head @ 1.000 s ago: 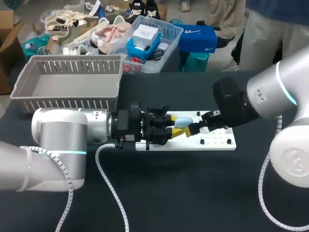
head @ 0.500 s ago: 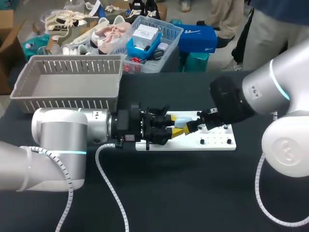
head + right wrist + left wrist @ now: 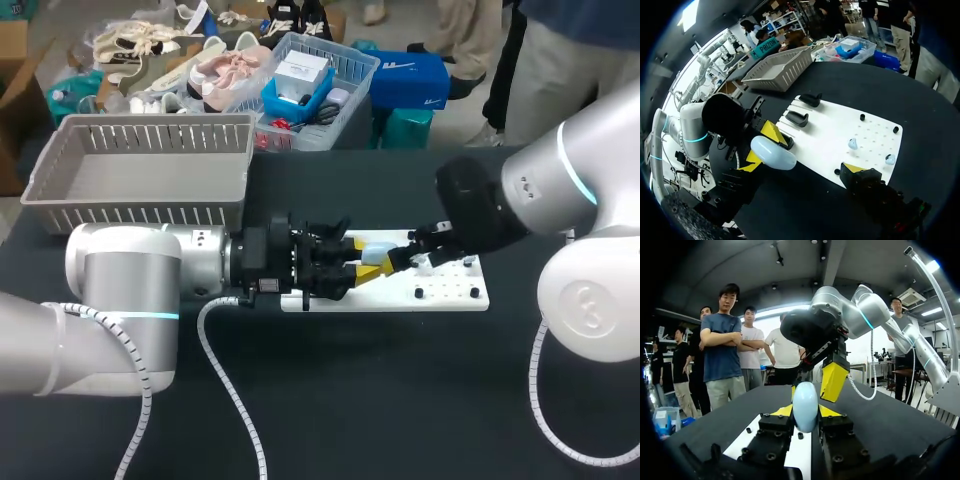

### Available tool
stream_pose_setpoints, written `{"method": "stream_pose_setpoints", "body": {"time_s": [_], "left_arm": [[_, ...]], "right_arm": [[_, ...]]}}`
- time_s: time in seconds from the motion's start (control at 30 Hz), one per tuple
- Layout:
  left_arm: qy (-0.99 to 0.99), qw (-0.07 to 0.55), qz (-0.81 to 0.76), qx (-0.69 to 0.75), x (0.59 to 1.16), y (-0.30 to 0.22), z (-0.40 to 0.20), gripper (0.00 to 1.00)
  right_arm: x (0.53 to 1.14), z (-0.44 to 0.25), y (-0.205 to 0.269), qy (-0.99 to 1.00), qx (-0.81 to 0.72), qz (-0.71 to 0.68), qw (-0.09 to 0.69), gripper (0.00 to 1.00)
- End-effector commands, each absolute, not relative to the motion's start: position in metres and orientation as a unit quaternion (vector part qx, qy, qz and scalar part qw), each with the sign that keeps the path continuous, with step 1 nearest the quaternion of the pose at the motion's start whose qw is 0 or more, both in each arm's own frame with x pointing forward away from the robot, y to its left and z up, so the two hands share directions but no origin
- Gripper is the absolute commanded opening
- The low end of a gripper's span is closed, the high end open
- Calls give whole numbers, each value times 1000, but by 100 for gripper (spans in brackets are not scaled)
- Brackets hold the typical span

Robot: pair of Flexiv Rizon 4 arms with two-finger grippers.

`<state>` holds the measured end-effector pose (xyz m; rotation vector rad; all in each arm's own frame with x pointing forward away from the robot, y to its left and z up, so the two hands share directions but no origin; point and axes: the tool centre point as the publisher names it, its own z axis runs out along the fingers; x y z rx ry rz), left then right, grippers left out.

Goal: Pick up each earbud case from the left stands, insert the matching earbuds, close the lid, and place the case in the box.

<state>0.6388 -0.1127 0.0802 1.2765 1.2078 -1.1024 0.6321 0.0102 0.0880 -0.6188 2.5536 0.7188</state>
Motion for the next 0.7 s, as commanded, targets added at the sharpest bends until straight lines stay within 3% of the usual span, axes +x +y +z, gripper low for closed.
{"method": "stream_pose_setpoints", "body": {"time_s": [0.03,0.7], "left_arm": [[501,508,-458,530,640,-114,79,0],[501,508,-458,530,640,-114,79,0]], "right_arm": [[633,87,11,918,-220,255,208,100],[640,91,7,920,-215,249,212,100]]}}
